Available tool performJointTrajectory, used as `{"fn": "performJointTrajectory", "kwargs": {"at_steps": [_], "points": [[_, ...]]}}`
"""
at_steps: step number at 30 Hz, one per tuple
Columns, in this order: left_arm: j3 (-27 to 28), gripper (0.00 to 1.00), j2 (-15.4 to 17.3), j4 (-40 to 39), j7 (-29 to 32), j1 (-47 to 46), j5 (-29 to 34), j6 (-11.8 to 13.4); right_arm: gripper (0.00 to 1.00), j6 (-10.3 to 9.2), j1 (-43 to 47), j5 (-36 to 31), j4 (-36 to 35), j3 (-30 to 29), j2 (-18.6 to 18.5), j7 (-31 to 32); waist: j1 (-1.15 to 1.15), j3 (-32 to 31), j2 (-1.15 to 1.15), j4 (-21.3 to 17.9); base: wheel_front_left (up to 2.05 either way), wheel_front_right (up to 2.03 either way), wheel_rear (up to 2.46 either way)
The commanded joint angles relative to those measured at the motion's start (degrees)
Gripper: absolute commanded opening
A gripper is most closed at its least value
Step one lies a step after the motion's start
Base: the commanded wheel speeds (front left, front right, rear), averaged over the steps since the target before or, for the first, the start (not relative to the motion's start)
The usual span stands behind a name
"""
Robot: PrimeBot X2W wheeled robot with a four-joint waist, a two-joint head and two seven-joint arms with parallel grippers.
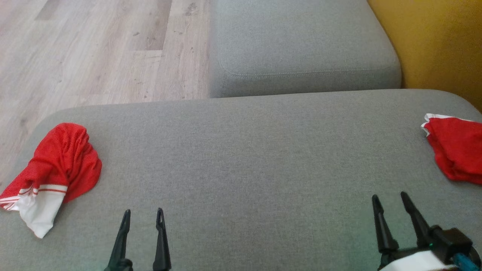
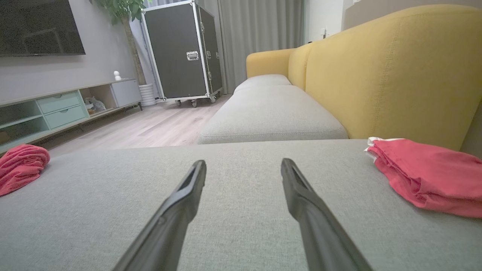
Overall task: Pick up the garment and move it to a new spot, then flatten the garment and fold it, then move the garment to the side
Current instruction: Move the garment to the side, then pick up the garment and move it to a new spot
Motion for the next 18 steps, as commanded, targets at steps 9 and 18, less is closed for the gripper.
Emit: {"fn": "performJointTrajectory", "kwargs": {"at_steps": [9,18], "points": [[2.77,1.0,-0.45,-1.01,-0.29,-1.53,1.73,-0.64,1.0,-0.04,0.64,-1.88,-2.62,-0.23,1.36,-0.77,0.0,-0.91,0.0,-0.1,0.0,0.0,0.0],[2.66,1.0,-0.47,-0.98,-0.29,-1.38,1.49,-0.35,1.0,-0.04,0.8,-2.26,-2.07,-0.93,1.54,-0.77,0.0,-1.02,0.0,0.16,0.0,0.0,0.0]]}}
